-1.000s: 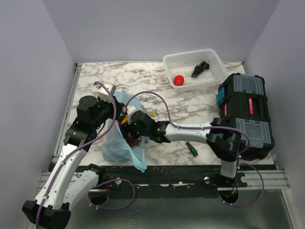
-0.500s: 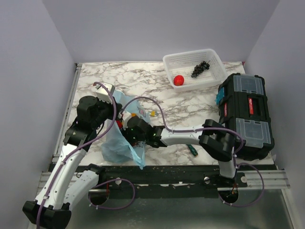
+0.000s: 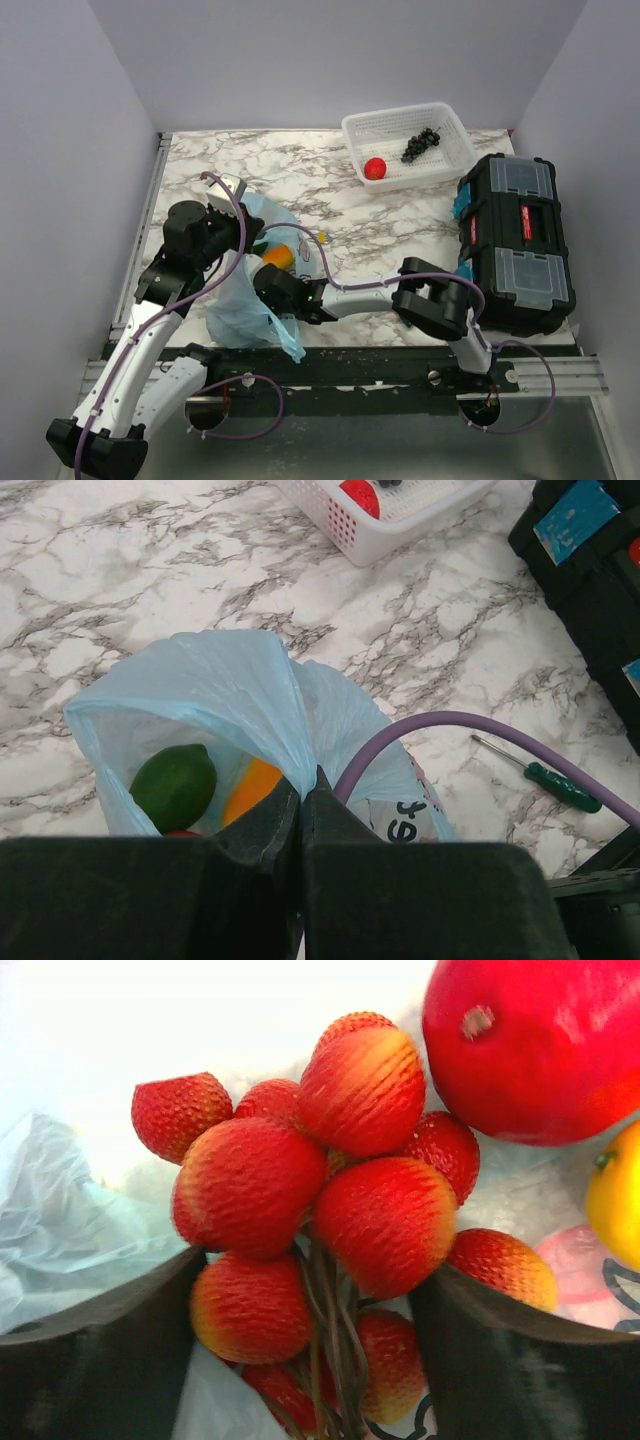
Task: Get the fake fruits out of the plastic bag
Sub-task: Take out the fake fruit from the plastic bag.
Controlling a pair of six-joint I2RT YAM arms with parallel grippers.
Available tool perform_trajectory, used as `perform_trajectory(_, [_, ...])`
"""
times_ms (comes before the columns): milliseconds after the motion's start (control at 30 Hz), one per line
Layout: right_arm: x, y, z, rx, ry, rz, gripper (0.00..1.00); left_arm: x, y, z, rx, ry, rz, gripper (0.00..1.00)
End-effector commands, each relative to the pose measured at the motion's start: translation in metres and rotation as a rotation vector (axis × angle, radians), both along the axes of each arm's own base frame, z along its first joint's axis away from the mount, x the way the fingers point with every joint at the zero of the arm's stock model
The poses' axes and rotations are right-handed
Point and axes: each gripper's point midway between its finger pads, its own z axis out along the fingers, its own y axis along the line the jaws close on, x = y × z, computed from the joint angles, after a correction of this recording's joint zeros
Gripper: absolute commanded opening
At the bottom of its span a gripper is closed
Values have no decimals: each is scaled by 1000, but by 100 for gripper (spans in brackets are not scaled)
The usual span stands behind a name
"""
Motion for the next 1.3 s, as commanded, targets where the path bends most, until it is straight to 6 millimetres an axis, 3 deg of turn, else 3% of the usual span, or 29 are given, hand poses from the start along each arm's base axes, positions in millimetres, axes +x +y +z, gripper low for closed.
perform_trajectory(0, [2, -17, -32, -116, 7, -58, 63, -2, -6, 3, -17, -6, -28, 0])
perform_trajectory(200, [12, -22, 5, -33, -37, -118, 31, -2, -4, 3, -15, -9, -20, 0])
perform_trajectory(333, [16, -23, 42, 56, -69, -144, 17, -1, -4, 3, -15, -8, -17, 0])
perform_trajectory(600, [31, -39, 105, 161, -155, -236, 14, -1, 0, 5, -13, -21, 4, 0])
perform_trajectory(933, [42, -69, 133, 233, -212, -341, 8, -1, 17, 16, -18, -83, 101, 0])
perform_trajectory(1267, [26, -83, 182, 405, -208, -295, 7, 2, 25, 17, -17, -98, 154, 0])
